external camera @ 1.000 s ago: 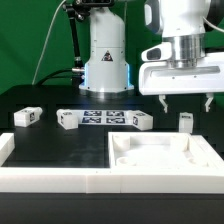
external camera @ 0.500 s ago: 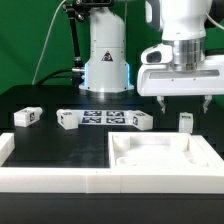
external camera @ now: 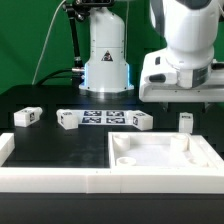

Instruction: Assemble one leg

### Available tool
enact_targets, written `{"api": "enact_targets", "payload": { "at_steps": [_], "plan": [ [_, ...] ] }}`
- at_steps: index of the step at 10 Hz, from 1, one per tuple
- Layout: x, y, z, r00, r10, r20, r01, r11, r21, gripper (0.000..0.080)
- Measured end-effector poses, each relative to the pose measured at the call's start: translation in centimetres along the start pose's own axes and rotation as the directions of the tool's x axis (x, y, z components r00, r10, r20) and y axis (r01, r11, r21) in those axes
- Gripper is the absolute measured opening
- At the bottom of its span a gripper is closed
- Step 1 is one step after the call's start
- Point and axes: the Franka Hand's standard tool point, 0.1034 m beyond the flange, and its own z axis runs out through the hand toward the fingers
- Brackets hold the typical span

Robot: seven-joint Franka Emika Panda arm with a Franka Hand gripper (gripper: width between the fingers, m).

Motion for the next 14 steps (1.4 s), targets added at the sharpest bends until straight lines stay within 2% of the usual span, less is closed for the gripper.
{"api": "enact_targets", "payload": {
  "at_steps": [2, 4, 7, 9, 11, 12, 13, 14],
  "plan": [
    [0.2, 0.0, 0.6, 0.981, -0.006, 0.194, 0.005, 1.0, 0.006, 0.0649],
    [0.0, -0.2, 1.5, 0.948, -0.005, 0.319, 0.005, 1.0, -0.001, 0.0649],
    [0.5, -0.4, 2.6, 0.946, 0.011, 0.323, -0.008, 1.0, -0.011, 0.0649],
    [0.3, -0.4, 3.5, 0.946, 0.039, 0.322, -0.031, 0.999, -0.029, 0.0649],
    [0.3, -0.5, 3.8, 0.948, 0.039, 0.315, -0.031, 0.999, -0.031, 0.0649],
    [0.3, -0.5, 3.8, 0.948, 0.039, 0.315, -0.031, 0.999, -0.031, 0.0514],
    [0.3, -0.5, 3.8, 0.948, 0.039, 0.315, -0.031, 0.999, -0.031, 0.0514],
    [0.3, -0.5, 3.8, 0.948, 0.039, 0.315, -0.031, 0.999, -0.03, 0.0327]
  ]
}}
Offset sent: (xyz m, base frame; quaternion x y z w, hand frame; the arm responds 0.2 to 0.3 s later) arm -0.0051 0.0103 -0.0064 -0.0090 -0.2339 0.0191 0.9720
